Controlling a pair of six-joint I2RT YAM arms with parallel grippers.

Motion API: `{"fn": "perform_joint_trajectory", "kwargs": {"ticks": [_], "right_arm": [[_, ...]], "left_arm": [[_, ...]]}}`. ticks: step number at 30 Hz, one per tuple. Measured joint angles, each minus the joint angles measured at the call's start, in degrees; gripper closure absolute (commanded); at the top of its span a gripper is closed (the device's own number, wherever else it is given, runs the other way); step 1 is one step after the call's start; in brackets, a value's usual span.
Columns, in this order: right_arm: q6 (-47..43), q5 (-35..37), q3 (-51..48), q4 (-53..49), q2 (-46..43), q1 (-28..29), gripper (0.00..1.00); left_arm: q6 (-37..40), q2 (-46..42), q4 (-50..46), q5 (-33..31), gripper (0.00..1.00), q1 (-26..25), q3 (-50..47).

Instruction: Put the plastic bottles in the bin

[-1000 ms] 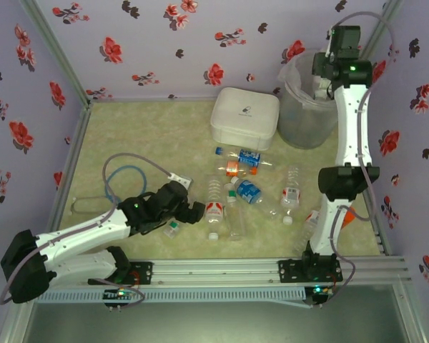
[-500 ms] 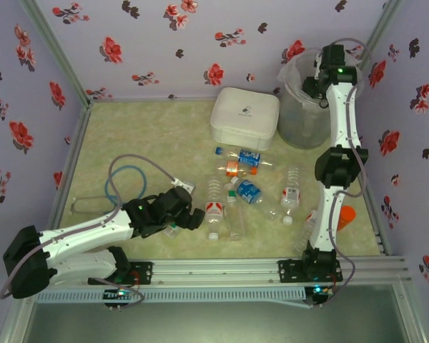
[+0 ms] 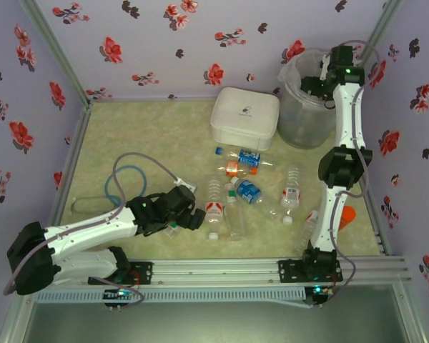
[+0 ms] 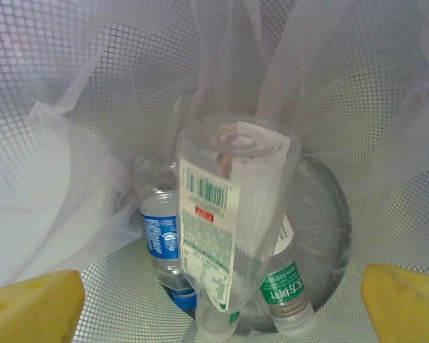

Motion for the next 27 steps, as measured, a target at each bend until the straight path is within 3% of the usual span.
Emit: {"fn": "perform_joint_trajectory", "kwargs": {"ticks": [7, 18, 27], "right_arm": [[1.1, -1.5, -1.5, 0.7, -6.5, -0.4, 0.0], [5.0, -1.6, -20.0, 12.4, -30.0, -0.4, 0.0], [10.9, -8.5, -38.7, 18.0, -45.7, -0.4, 0.02]], "left_arm": [[-0.1, 2.5, -3.0, -0.2, 0.0, 0.0, 2.3], [-0.5, 9.3, -8.8, -0.3, 0.0, -0.3, 5.4], [-2.2, 14.2, -11.5, -0.3, 0.0, -0.3, 5.3]]}}
